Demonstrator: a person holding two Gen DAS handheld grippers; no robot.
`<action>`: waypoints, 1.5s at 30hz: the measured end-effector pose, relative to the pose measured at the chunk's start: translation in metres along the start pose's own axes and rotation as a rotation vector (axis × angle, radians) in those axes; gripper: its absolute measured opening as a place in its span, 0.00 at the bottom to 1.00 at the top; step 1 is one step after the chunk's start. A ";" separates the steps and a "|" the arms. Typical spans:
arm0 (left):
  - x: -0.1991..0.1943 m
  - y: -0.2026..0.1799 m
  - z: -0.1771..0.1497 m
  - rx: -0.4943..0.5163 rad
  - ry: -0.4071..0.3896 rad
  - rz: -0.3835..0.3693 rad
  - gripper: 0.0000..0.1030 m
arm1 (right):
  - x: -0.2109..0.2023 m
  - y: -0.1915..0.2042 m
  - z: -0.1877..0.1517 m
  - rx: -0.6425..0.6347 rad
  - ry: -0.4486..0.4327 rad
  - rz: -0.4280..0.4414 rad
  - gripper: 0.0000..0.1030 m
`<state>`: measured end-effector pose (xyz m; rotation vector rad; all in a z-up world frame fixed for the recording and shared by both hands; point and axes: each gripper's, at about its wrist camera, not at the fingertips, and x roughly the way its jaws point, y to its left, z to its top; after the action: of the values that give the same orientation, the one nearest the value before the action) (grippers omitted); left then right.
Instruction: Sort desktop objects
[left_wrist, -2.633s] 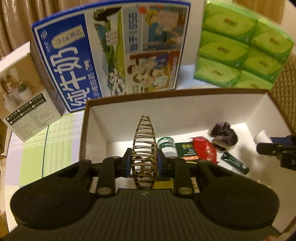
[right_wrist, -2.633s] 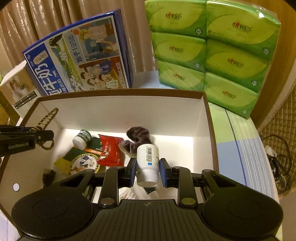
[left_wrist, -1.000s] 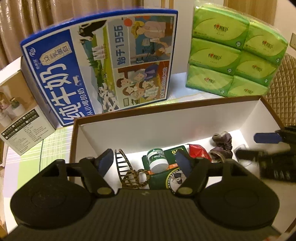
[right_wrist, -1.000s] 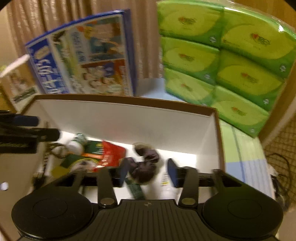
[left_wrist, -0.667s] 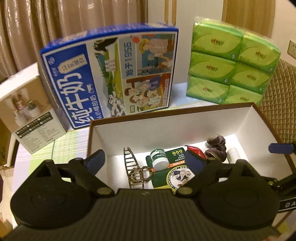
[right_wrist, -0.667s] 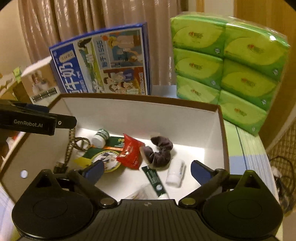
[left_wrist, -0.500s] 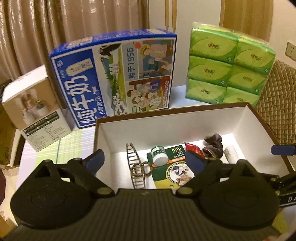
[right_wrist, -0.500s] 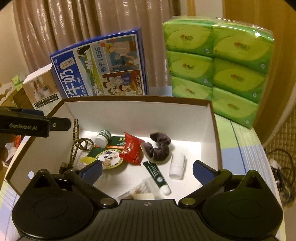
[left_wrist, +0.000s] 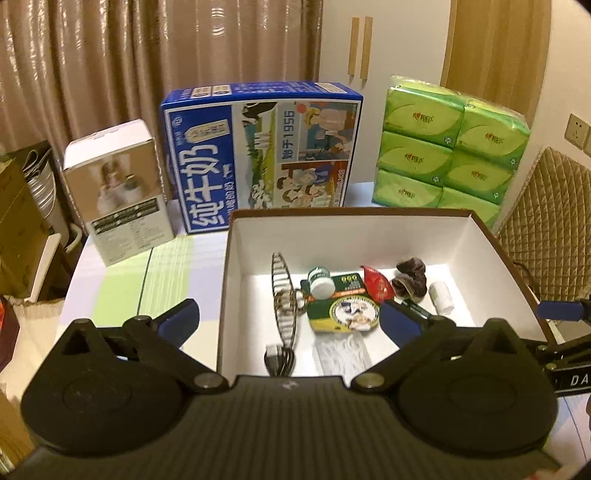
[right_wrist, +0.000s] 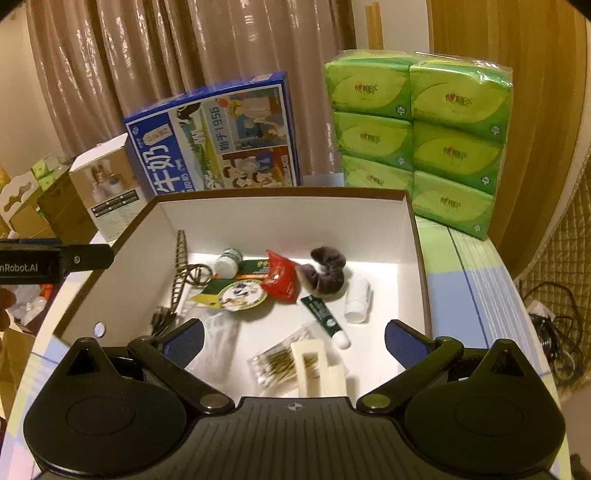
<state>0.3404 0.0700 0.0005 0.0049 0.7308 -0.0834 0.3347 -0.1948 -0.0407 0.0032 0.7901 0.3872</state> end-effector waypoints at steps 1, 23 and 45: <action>-0.004 0.001 -0.003 -0.002 0.003 0.002 0.99 | -0.004 0.002 -0.002 -0.003 0.001 -0.001 0.98; -0.093 -0.026 -0.053 -0.004 0.020 0.039 0.99 | -0.064 0.036 -0.056 -0.091 0.032 -0.021 0.98; -0.128 -0.045 -0.085 -0.023 0.065 0.083 0.99 | -0.099 0.030 -0.076 -0.082 0.045 -0.006 0.98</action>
<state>0.1858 0.0372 0.0235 0.0163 0.7956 0.0046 0.2085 -0.2113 -0.0214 -0.0847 0.8184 0.4148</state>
